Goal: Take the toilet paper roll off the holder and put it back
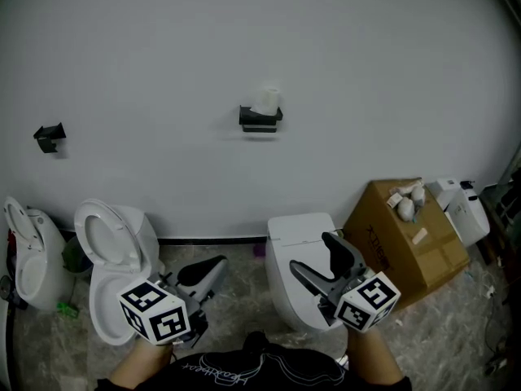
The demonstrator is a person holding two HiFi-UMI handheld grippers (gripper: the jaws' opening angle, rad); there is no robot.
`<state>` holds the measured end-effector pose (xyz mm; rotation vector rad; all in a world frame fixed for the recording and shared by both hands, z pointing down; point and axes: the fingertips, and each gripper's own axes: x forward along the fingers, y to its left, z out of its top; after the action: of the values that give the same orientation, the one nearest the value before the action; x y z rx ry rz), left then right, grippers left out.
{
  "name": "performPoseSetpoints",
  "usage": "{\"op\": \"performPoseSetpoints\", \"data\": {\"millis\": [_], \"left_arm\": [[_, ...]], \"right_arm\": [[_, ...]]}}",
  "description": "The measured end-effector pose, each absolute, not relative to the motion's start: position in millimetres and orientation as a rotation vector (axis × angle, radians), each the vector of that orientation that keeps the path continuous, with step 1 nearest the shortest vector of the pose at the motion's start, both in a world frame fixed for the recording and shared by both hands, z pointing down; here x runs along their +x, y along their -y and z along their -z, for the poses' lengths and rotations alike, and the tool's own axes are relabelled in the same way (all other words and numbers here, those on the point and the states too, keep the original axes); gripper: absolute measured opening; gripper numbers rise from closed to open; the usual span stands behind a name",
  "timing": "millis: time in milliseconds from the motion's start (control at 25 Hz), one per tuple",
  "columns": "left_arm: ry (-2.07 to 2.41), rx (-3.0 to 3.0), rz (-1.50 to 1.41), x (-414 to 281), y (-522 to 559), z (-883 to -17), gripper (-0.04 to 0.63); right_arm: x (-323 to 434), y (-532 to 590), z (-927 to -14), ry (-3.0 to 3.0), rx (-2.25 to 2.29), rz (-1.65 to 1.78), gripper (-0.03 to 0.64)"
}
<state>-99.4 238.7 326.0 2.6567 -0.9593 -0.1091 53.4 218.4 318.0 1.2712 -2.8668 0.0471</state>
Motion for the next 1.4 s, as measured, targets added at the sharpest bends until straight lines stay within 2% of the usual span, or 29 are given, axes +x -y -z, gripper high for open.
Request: {"op": "performPoseSetpoints", "data": {"millis": [560,1400], "left_arm": [[1.068,2.647,0.084,-114.0,-164.7,-333.4,0.006],[1.063,2.572,0.084,-86.7,145.1,-329.7,0.006]], "right_arm": [[46.6,-131.1,-320.7,2.918,1.214,-0.028,0.414],[73.2,169.2,-323.8,2.927,1.194,-0.089,0.414]]}}
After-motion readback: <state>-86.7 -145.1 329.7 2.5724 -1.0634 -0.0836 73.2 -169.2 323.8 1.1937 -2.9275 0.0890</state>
